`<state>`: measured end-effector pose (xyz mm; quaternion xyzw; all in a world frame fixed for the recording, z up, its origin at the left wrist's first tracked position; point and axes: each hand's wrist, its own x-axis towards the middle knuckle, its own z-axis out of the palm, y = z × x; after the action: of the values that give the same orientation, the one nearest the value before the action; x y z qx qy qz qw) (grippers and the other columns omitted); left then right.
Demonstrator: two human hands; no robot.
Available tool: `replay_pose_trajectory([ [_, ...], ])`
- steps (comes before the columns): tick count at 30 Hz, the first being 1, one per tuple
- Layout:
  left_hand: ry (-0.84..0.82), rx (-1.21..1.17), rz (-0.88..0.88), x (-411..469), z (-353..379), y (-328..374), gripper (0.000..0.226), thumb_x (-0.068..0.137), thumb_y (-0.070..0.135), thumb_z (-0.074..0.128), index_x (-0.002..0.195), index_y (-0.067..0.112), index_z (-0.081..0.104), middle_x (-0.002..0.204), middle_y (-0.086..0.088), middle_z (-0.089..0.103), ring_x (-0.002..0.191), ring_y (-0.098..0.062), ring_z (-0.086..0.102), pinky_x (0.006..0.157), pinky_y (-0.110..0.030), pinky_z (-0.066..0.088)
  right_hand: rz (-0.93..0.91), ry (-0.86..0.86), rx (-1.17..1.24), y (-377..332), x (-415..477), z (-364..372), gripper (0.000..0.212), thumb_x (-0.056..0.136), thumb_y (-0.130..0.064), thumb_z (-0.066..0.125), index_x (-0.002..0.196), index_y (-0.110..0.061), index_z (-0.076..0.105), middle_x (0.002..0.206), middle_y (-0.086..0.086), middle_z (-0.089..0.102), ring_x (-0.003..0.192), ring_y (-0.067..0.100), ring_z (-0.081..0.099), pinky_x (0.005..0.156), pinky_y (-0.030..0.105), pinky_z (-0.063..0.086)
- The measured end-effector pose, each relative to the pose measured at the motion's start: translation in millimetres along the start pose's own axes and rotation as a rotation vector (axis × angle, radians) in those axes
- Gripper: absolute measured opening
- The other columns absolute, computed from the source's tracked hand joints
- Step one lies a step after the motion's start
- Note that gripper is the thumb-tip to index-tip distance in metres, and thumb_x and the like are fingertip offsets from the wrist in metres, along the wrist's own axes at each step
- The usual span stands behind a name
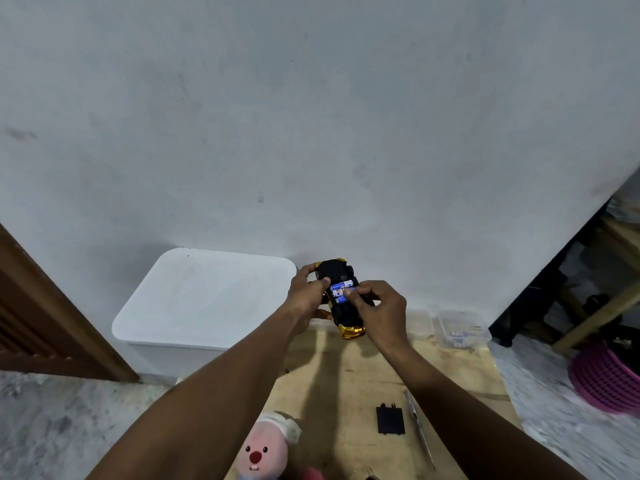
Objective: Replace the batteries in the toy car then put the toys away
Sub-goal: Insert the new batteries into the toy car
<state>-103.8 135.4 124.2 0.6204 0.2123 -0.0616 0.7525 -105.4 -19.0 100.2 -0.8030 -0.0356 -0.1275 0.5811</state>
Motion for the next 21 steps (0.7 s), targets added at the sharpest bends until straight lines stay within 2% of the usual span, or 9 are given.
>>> replay_pose_trajectory([
  [3, -0.011, 0.014, -0.004, -1, 3, -4, 0.039, 0.098, 0.007, 0.052, 0.133, 0.026, 0.050, 0.108, -0.015, 0.068, 0.076, -0.026, 0.069, 0.057, -0.041, 0.058, -0.013, -0.018, -0.084, 7, -2, -3, 0.017, 0.078, -0.017, 0.083, 0.075, -0.007, 0.071, 0.088, -0.002, 0.068, 0.081, -0.004, 0.063, 0.066, 0.011, 0.049],
  [7, -0.044, 0.049, -0.029, -3, 6, -8, 0.044, 0.096, 0.008, 0.058, 0.133, 0.029, 0.048, 0.098, -0.007, 0.069, 0.074, -0.022, 0.068, 0.051, -0.036, 0.056, 0.010, -0.087, -0.128, 9, 0, -16, 0.017, 0.084, -0.022, 0.078, 0.078, -0.007, 0.075, 0.086, -0.001, 0.072, 0.076, 0.001, 0.066, 0.067, 0.011, 0.049],
  [8, -0.050, 0.066, -0.037, -2, 7, -11, 0.045, 0.096, 0.007, 0.059, 0.134, 0.029, 0.048, 0.098, -0.007, 0.070, 0.075, -0.023, 0.068, 0.052, -0.036, 0.056, 0.038, -0.106, -0.113, 10, 0, -21, 0.016, 0.088, -0.024, 0.074, 0.083, -0.008, 0.077, 0.086, -0.001, 0.074, 0.076, 0.001, 0.067, 0.069, 0.014, 0.052],
  [11, -0.048, 0.104, -0.065, 4, 7, -21, 0.044, 0.096, 0.006, 0.057, 0.133, 0.030, 0.048, 0.099, -0.007, 0.070, 0.075, -0.022, 0.068, 0.054, -0.036, 0.056, 0.211, -0.086, 0.001, 29, -2, -36, 0.014, 0.095, -0.020, 0.062, 0.093, -0.018, 0.076, 0.088, -0.001, 0.074, 0.077, 0.012, 0.071, 0.070, 0.035, 0.061],
  [13, -0.040, 0.119, -0.086, 6, 7, -28, 0.044, 0.096, 0.006, 0.055, 0.133, 0.031, 0.048, 0.097, -0.007, 0.070, 0.073, -0.022, 0.068, 0.054, -0.036, 0.055, 0.226, -0.095, -0.144, 59, -9, -47, 0.013, 0.093, -0.015, 0.062, 0.094, -0.020, 0.074, 0.089, -0.001, 0.074, 0.081, 0.019, 0.072, 0.072, 0.035, 0.059],
  [15, -0.036, 0.137, -0.110, 8, 8, -35, 0.046, 0.097, 0.004, 0.053, 0.133, 0.031, 0.047, 0.099, -0.007, 0.068, 0.073, -0.022, 0.068, 0.056, -0.037, 0.055, 0.265, -0.315, -0.413, 92, -21, -57, 0.020, 0.086, -0.014, 0.068, 0.105, -0.017, 0.073, 0.103, 0.002, 0.074, 0.096, 0.023, 0.070, 0.079, 0.026, 0.052],
  [18, -0.048, 0.175, -0.137, 9, 8, -47, 0.047, 0.097, 0.004, 0.050, 0.135, 0.031, 0.046, 0.105, -0.009, 0.067, 0.076, -0.023, 0.067, 0.055, -0.035, 0.054, 0.394, -0.743, -0.756, 132, -45, -66, 0.058, 0.076, -0.026, 0.081, 0.130, -0.016, 0.060, 0.131, 0.006, 0.061, 0.118, 0.024, 0.059, 0.092, 0.029, 0.047],
  [19, -0.051, 0.185, -0.146, 9, 8, -51, 0.048, 0.097, 0.004, 0.049, 0.136, 0.031, 0.046, 0.107, -0.009, 0.067, 0.078, -0.023, 0.067, 0.054, -0.034, 0.054, 0.399, -0.806, -0.836, 141, -53, -68, 0.065, 0.074, -0.029, 0.082, 0.132, -0.016, 0.057, 0.134, 0.006, 0.057, 0.119, 0.025, 0.056, 0.092, 0.029, 0.046],
  [21, -0.051, 0.203, -0.156, 9, 6, -58, 0.047, 0.097, 0.004, 0.049, 0.137, 0.030, 0.046, 0.110, -0.010, 0.066, 0.079, -0.023, 0.067, 0.053, -0.032, 0.052, 0.416, -0.823, -0.880, 153, -65, -70, 0.070, 0.070, -0.029, 0.085, 0.132, -0.016, 0.056, 0.134, 0.007, 0.055, 0.118, 0.025, 0.056, 0.087, 0.027, 0.045],
])
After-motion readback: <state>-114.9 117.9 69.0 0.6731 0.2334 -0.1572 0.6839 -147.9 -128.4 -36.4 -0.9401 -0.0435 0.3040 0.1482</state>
